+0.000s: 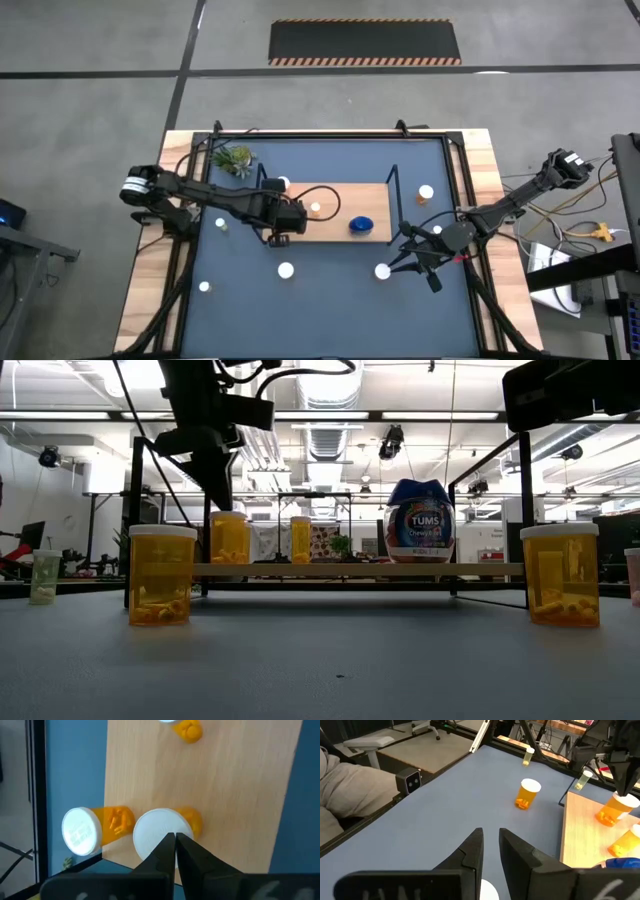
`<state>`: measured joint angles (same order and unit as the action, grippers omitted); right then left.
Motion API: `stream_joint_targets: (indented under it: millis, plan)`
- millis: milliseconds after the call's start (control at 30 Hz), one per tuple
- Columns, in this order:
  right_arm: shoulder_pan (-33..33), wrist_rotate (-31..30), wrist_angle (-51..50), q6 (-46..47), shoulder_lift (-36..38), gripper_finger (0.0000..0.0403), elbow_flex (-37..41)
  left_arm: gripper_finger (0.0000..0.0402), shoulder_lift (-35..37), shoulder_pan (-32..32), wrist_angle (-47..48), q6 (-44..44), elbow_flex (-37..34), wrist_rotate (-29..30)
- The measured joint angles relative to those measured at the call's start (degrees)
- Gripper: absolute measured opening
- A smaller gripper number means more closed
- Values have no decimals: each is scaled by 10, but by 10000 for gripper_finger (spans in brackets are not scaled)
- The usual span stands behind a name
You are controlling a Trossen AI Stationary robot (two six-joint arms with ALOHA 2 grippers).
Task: Pick and place medicine bottles onto shelf by color
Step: Put the big orange pill bottle on to the shelf aligned with the other big orange pill bottle
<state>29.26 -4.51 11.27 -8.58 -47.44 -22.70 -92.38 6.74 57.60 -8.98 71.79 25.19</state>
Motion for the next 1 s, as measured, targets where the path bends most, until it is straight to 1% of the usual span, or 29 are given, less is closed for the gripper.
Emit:
stream_joint_targets:
  millis: [333,633,1000]
  plan:
    - [0,0,0,0,0,52,0,1,4,0,25,-28,10,-16]
    - [0,0,-1,0,0,52,0,1,6,0,32,-28,11,-16]
    - [0,0,-1,1,0,52,0,1,6,0,30,-27,44,-17]
